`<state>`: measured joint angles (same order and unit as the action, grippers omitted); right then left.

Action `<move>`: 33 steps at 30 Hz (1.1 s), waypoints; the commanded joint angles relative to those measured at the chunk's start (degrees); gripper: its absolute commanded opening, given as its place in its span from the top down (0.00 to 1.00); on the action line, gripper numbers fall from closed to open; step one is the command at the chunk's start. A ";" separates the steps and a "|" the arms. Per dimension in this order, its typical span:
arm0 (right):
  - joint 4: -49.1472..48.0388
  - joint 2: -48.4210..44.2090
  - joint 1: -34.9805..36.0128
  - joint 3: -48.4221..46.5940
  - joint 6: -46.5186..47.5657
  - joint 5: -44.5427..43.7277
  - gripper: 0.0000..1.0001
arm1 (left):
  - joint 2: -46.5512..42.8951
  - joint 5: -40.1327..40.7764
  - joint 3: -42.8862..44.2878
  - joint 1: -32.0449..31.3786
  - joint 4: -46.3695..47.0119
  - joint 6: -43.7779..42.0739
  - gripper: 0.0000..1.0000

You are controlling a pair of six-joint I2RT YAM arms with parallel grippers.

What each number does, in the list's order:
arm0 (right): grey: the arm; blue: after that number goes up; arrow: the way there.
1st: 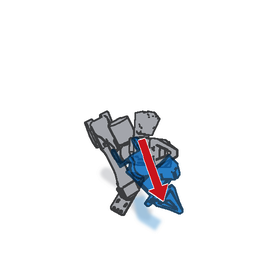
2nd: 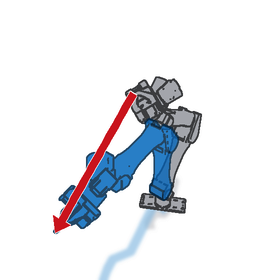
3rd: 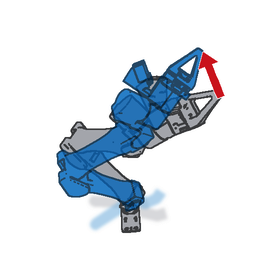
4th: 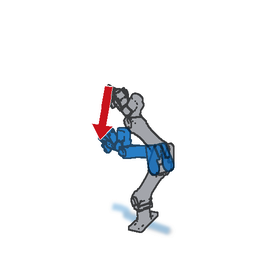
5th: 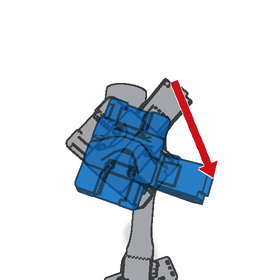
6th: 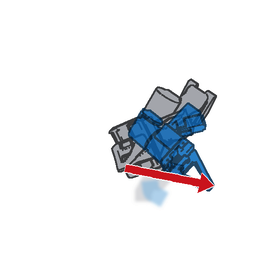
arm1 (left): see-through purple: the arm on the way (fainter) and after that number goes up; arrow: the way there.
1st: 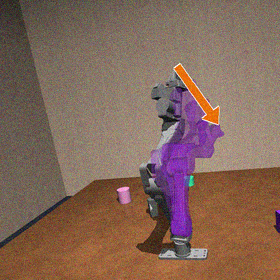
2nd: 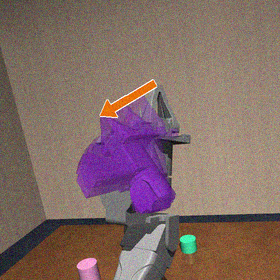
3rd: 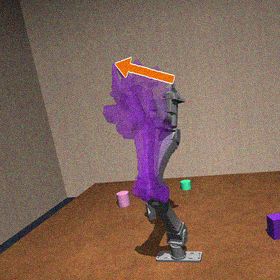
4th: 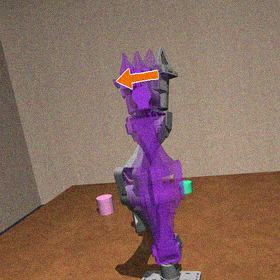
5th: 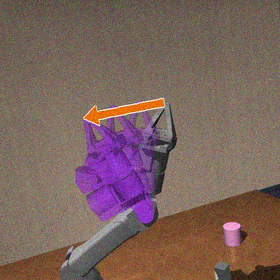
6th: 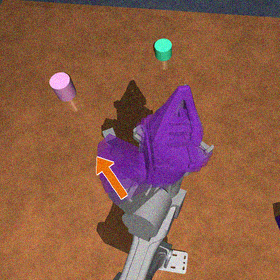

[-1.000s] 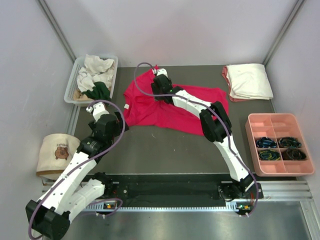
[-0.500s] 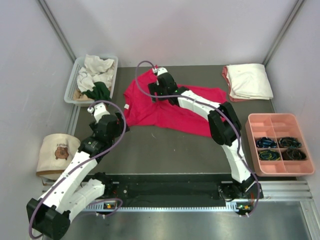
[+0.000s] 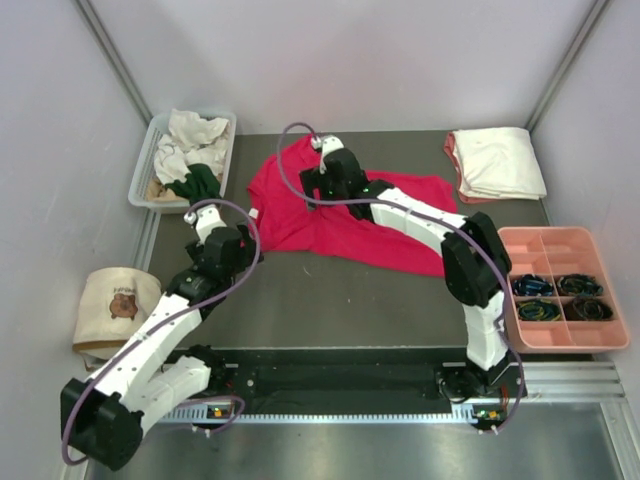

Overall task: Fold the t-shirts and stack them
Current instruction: Fold the flattened tshirt in 1/3 of the way

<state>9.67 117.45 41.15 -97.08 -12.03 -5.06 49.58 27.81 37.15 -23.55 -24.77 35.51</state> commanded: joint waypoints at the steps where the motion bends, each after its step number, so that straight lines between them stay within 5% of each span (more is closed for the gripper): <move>1: -1.32 -11.70 0.16 9.52 -0.89 -10.74 0.11 | 5.42 -0.22 -0.41 0.00 8.42 -2.28 0.01; 8: 5.09 -25.66 -3.87 27.34 -7.82 -24.73 0.09 | 14.13 2.77 2.23 0.17 13.17 -2.55 0.01; 16: 8.60 -37.37 -17.23 42.66 -15.56 -21.31 0.08 | 16.16 0.93 2.32 0.35 15.11 -2.37 0.02; 22: 16.95 -39.31 -18.20 46.36 -20.56 -26.14 0.08 | 16.51 0.75 2.14 0.61 15.19 -3.16 0.02; 33: 17.40 -50.20 -26.82 59.37 -27.42 -18.41 0.09 | 17.30 -1.70 2.23 3.15 15.98 -4.40 0.01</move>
<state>26.30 72.71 15.38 -40.21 -35.81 -25.56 66.17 27.75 37.41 -21.89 -12.34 31.90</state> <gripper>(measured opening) 0.917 0.987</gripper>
